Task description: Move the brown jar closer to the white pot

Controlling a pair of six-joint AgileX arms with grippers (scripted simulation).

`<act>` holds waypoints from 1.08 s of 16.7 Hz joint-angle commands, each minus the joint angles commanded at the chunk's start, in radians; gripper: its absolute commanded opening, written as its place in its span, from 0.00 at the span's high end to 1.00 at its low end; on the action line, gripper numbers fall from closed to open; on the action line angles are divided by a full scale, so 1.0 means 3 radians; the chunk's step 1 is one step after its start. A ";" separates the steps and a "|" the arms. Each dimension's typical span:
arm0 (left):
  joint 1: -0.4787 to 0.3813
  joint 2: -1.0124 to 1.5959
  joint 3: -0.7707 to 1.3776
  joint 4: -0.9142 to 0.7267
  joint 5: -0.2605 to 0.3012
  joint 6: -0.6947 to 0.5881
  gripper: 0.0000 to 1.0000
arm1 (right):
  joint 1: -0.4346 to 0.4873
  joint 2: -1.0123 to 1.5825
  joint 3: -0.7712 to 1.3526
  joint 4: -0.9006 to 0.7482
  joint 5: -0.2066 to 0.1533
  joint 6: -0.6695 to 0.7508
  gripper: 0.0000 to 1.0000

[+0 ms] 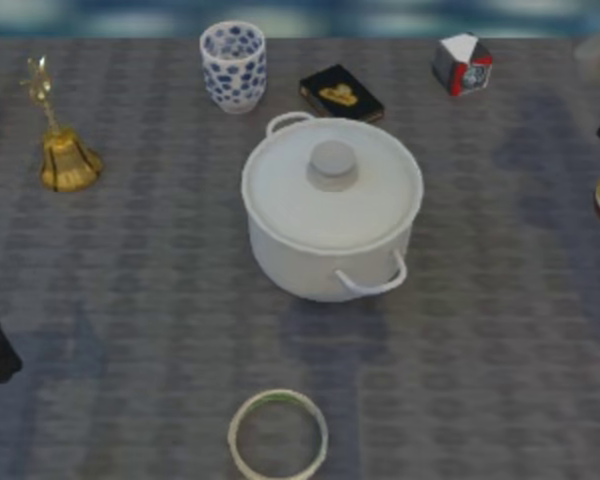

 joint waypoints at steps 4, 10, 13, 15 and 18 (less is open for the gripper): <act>0.0000 0.0000 0.0000 0.0000 0.0000 0.0000 0.00 | 0.0228 0.0203 0.0176 0.0070 -0.0004 0.1111 1.00; 0.0000 0.0000 0.0000 0.0000 0.0000 0.0000 0.00 | 0.0558 0.0463 0.0369 0.0199 -0.0010 0.2693 1.00; 0.0000 0.0000 0.0000 0.0000 0.0000 0.0000 0.00 | 0.0653 0.0547 0.0398 0.0225 -0.0016 0.3049 1.00; 0.0000 0.0000 0.0000 0.0000 0.0000 0.0000 0.00 | 0.0669 0.0561 0.0400 0.0229 -0.0018 0.3107 1.00; 0.0000 0.0000 0.0000 0.0000 0.0000 0.0000 0.00 | 0.0651 0.0547 0.0391 0.0225 -0.0021 0.3109 1.00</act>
